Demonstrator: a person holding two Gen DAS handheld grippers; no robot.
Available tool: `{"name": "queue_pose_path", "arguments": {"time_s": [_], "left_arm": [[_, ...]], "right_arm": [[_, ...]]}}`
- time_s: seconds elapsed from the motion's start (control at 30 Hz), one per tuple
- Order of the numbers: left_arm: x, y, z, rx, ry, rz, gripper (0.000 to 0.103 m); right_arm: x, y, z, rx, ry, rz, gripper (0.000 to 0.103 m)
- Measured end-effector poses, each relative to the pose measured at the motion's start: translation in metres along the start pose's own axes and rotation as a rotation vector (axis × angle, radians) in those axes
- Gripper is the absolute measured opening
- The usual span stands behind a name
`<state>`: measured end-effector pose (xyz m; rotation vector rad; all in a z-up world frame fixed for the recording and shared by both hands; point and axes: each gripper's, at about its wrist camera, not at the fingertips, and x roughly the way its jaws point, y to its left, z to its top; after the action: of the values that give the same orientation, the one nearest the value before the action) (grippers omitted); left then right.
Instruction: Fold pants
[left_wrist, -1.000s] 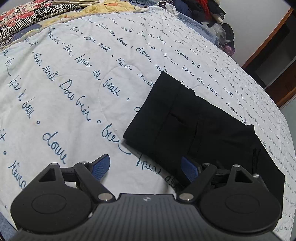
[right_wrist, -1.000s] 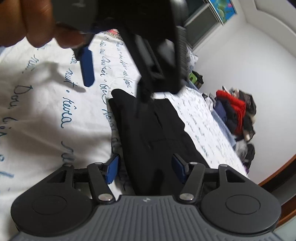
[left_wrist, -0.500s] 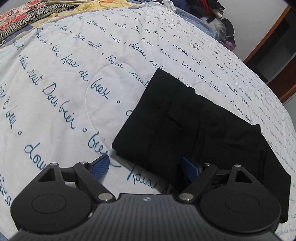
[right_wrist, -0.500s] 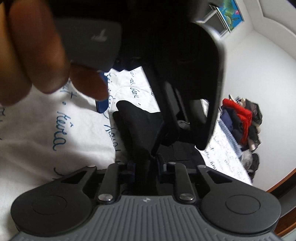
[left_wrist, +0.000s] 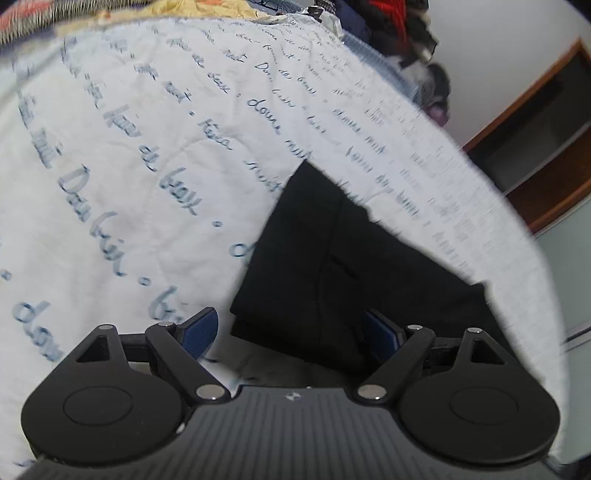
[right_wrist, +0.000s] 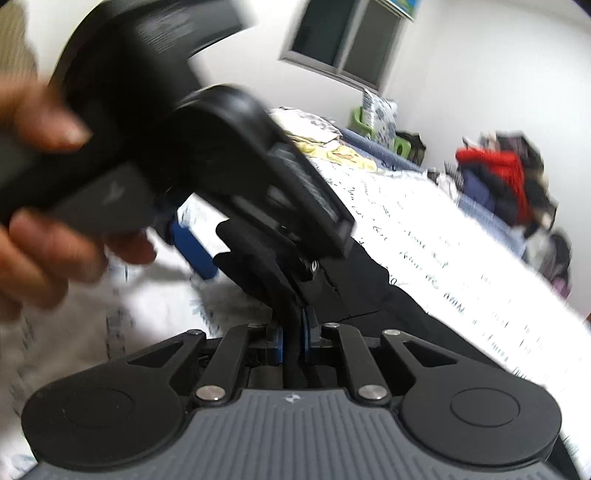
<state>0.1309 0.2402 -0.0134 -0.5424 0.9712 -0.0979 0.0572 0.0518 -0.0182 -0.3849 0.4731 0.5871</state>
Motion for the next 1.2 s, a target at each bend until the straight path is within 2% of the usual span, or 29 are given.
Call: {"name": "queue_pose_path", "arguments": {"time_s": [0.07, 0.13, 0.3, 0.37, 0.43, 0.5, 0.57, 0.63, 0.73, 0.83, 0.9, 0.93, 1.0, 1.1, 1.2], "left_arm": [[0.002, 0.004, 0.002, -0.064, 0.011, -0.075, 0.085], [0.008, 0.006, 0.005, -0.107, 0.029, -0.120, 0.085], [0.017, 0.006, 0.012, -0.171, 0.005, -0.147, 0.079], [0.021, 0.005, 0.015, -0.179, 0.001, -0.132, 0.070], [0.026, 0.006, 0.018, -0.183, 0.006, -0.112, 0.047], [0.030, 0.008, 0.020, -0.185, 0.019, -0.102, 0.037], [0.030, 0.010, 0.019, -0.185, 0.020, -0.110, 0.030], [0.029, 0.010, 0.018, -0.158, 0.010, -0.106, 0.026], [0.022, 0.004, 0.014, -0.104, -0.020, -0.081, 0.024], [0.016, -0.009, 0.008, -0.025, -0.058, -0.031, 0.023], [0.014, -0.018, 0.004, 0.017, -0.080, 0.001, 0.022], [0.013, -0.023, 0.002, 0.038, -0.088, 0.016, 0.021], [0.007, -0.036, -0.005, 0.095, -0.125, 0.057, 0.021], [-0.002, -0.057, -0.014, 0.159, -0.170, 0.096, 0.019], [-0.013, -0.078, -0.026, 0.204, -0.211, 0.099, 0.019]], "right_arm": [[-0.001, -0.013, 0.003, 0.074, -0.004, 0.030, 0.010], [0.000, -0.024, 0.004, 0.134, -0.006, 0.056, 0.010], [0.000, -0.029, 0.004, 0.168, -0.003, 0.078, 0.009], [0.000, -0.027, 0.003, 0.172, 0.015, 0.091, 0.010], [0.001, -0.027, 0.002, 0.174, 0.024, 0.089, 0.011], [-0.002, -0.028, 0.003, 0.175, 0.060, 0.101, 0.014], [-0.018, -0.034, 0.005, 0.191, 0.049, 0.150, 0.014], [-0.036, -0.051, 0.008, 0.257, 0.004, 0.201, 0.014], [-0.036, -0.081, 0.013, 0.376, -0.011, 0.204, 0.014], [-0.005, -0.091, 0.005, 0.403, 0.079, 0.139, 0.014], [0.023, -0.088, -0.006, 0.392, 0.196, 0.139, 0.014], [0.029, -0.083, -0.011, 0.370, 0.203, 0.132, 0.014], [0.022, -0.085, -0.010, 0.405, 0.166, 0.125, 0.015], [0.012, -0.101, -0.008, 0.545, 0.074, 0.168, 0.015], [0.010, -0.103, -0.003, 0.566, 0.058, 0.197, 0.015]]}}
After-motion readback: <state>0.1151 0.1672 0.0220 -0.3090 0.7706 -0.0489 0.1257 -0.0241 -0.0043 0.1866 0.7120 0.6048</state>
